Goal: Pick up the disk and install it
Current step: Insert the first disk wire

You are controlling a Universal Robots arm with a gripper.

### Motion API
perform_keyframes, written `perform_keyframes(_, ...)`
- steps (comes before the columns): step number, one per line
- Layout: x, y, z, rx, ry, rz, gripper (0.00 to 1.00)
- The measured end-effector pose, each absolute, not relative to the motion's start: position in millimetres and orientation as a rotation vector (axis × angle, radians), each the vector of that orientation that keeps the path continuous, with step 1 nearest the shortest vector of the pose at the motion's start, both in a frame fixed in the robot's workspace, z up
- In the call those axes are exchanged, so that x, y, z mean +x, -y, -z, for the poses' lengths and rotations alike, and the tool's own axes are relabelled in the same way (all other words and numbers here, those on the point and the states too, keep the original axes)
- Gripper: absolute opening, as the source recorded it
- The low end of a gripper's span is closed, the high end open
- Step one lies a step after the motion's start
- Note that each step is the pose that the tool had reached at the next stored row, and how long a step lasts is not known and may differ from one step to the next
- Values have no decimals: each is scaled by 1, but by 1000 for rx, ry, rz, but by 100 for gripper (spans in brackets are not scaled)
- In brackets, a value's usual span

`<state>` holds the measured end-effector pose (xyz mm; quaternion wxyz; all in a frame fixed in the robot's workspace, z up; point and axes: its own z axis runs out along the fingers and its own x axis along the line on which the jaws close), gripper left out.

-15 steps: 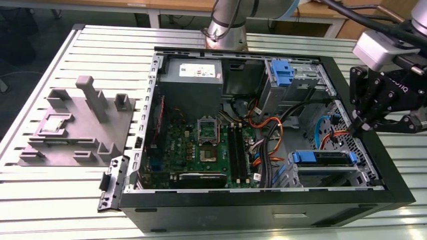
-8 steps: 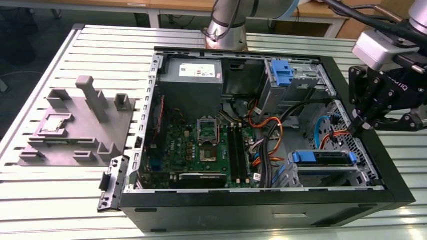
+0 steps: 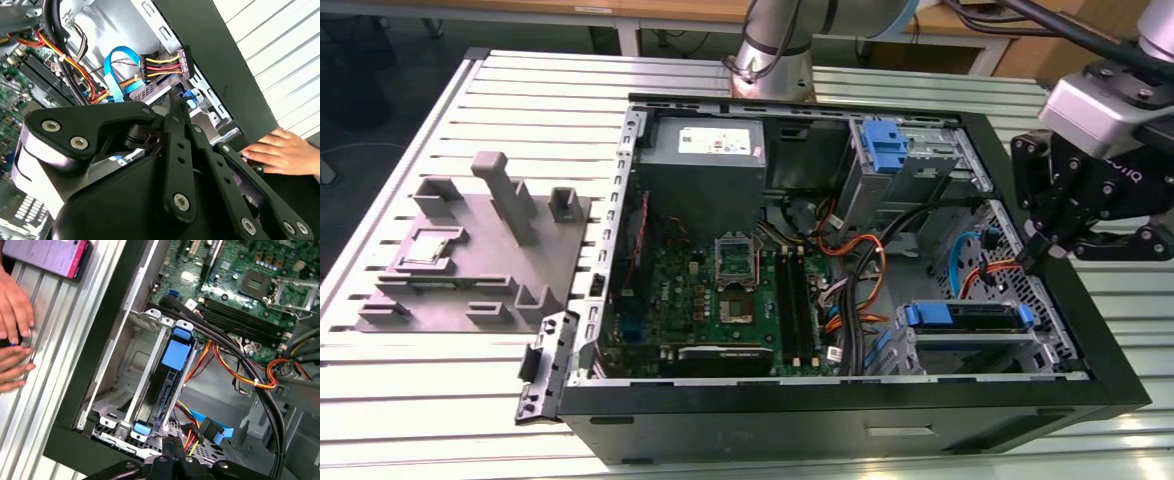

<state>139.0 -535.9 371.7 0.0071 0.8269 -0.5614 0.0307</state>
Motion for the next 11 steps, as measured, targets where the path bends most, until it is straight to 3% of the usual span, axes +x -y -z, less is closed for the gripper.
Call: perform_keyframes(11,140,536,-371,2632,1688,-97,10)
